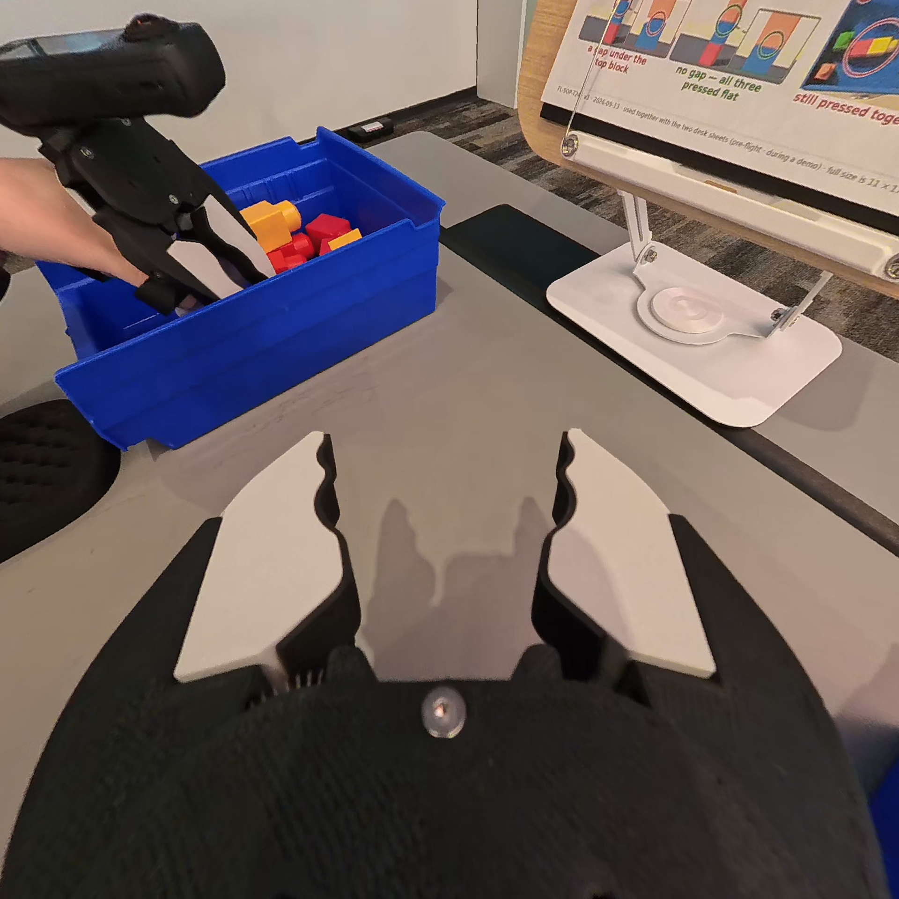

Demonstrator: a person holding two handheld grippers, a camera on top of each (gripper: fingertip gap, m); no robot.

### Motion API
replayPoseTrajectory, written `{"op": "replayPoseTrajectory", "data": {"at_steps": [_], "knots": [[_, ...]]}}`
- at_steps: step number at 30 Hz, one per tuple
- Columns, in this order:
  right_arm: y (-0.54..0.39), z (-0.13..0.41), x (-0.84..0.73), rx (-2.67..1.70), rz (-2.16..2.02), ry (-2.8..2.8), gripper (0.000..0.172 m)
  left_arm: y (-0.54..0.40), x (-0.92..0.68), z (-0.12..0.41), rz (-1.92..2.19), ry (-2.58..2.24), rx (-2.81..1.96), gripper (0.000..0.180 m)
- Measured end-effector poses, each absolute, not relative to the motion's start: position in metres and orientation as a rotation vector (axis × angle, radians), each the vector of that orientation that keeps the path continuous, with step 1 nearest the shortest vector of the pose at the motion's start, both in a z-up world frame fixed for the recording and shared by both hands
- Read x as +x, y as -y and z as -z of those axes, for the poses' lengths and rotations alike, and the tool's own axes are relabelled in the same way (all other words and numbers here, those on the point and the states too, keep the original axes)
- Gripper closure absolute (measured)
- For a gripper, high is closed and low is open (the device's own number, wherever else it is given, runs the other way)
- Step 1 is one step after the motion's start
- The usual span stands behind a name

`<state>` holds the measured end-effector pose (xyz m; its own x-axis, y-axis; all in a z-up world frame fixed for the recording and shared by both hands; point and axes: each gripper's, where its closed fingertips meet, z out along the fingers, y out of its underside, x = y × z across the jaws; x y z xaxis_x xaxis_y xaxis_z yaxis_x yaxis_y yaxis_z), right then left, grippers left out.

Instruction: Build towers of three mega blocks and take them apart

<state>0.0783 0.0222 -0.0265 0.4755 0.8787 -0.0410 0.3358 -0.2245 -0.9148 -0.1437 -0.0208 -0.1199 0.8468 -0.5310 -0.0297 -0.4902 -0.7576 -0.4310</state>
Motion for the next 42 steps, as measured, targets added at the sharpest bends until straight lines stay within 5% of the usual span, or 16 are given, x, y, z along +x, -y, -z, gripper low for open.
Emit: {"op": "replayPoseTrajectory", "data": {"at_steps": [28, 42], "knots": [[-0.018, 0.033, 0.073, -1.799, -0.711, 1.075, 0.084, 0.027, -0.157, 0.123, 0.138, -0.832, -2.572, 0.131], [-0.019, 0.039, 0.073, -1.808, -0.702, 1.088, 0.084, 0.025, -0.167, 0.13, 0.029, -0.882, -2.583, 0.142]]}}
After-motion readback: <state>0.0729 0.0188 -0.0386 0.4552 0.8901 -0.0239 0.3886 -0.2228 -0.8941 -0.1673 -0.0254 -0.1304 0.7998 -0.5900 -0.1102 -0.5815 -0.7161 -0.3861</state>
